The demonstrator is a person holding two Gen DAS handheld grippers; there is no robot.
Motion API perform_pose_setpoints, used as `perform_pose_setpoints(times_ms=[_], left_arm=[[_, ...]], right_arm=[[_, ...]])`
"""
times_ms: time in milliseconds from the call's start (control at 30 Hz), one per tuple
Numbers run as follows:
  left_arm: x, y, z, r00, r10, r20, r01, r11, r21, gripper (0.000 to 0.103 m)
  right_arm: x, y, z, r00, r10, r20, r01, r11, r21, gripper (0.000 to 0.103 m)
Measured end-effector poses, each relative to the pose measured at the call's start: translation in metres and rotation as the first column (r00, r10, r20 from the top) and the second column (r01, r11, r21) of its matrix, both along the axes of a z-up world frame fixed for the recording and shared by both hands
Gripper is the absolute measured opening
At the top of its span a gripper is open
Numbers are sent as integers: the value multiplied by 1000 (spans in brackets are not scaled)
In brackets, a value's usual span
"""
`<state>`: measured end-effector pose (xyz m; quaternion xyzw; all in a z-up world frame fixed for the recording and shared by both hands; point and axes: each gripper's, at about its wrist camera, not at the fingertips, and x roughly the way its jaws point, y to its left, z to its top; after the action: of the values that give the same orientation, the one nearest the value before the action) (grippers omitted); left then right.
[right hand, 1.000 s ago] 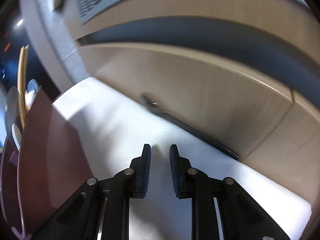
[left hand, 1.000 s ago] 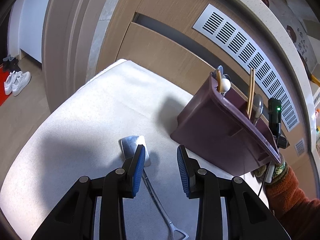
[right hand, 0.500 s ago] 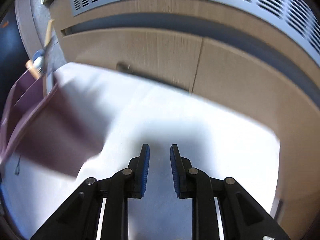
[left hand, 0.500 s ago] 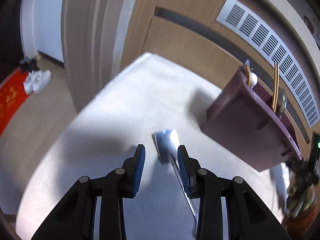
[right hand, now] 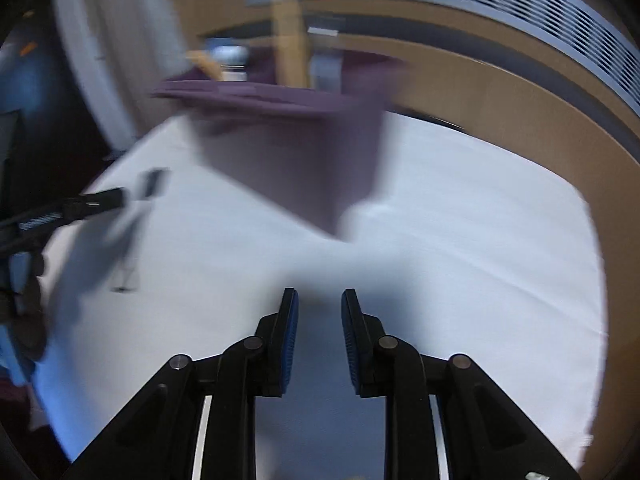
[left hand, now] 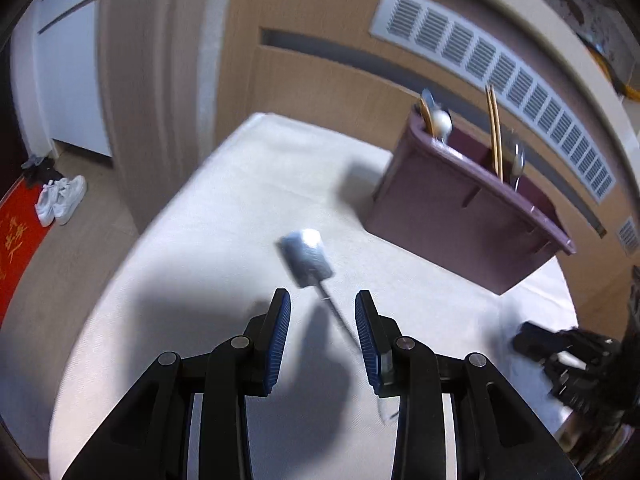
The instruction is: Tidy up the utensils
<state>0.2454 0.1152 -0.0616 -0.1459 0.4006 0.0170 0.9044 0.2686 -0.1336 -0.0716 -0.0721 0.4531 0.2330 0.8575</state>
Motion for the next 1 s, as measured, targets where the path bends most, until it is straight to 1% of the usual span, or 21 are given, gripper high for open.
perform_pose_setpoints(times_ms=[33, 133, 233, 333, 400, 433, 467, 500, 533, 567, 633, 700, 767, 833, 933, 1000], left_arm=[[-9, 8, 3, 1000, 24, 13, -24, 1000, 4, 35], [-30, 34, 8, 996, 85, 28, -85, 996, 2, 36], [-50, 59, 8, 991, 130, 37, -129, 991, -33, 37], [-64, 75, 6, 989, 142, 45, -139, 988, -72, 38], [-68, 80, 4, 990, 135, 48, -130, 987, -89, 38], [-68, 82, 2, 991, 126, 50, -121, 988, -99, 38], [-68, 82, 1, 991, 122, 50, -116, 988, -105, 38], [-66, 82, -1, 993, 111, 49, -105, 988, -113, 39], [-63, 81, -3, 994, 101, 43, -96, 988, -119, 39], [-60, 80, -5, 995, 96, 38, -91, 988, -123, 39], [-56, 79, -9, 996, 82, 28, -78, 988, -130, 39], [-53, 76, -12, 997, 76, 22, -73, 988, -134, 39], [-50, 72, -14, 997, 71, 15, -69, 988, -138, 39], [-48, 67, -14, 998, 59, 7, -58, 989, -136, 39], [-43, 55, -13, 1000, 23, -5, -23, 990, -136, 39], [-39, 45, -12, 1000, -2, -12, 1, 991, -131, 39]], right_arm=[[-2, 15, 0, 1000, 30, -2, -30, 999, 11, 30], [-2, 81, -3, 987, 161, -7, -161, 987, 19, 30], [9, 133, -12, 973, 228, -21, -228, 974, 1, 30], [29, 177, -19, 969, 246, -26, -247, 969, -24, 30], [40, 201, -25, 972, 233, -37, -234, 971, -45, 30], [45, 208, -26, 975, 221, -34, -222, 973, -56, 33], [49, 214, -24, 978, 208, -20, -209, 976, -62, 34], [53, 219, -25, 979, 204, -21, -205, 976, -68, 39], [59, 223, -26, 979, 203, -22, -204, 976, -73, 47], [63, 230, -28, 978, 206, -17, -207, 975, -80, 50], [62, 233, -28, 978, 206, 6, -204, 973, -109, 51], [59, 231, -27, 978, 206, 17, -203, 973, -113, 51], [58, 226, -28, 977, 211, 12, -209, 973, -100, 46], [55, 218, -25, 977, 215, 7, -213, 972, -101, 30], [46, 200, -22, 975, 224, -18, -224, 970, -96, 30], [37, 181, -21, 973, 228, -21, -229, 967, -109, 30]])
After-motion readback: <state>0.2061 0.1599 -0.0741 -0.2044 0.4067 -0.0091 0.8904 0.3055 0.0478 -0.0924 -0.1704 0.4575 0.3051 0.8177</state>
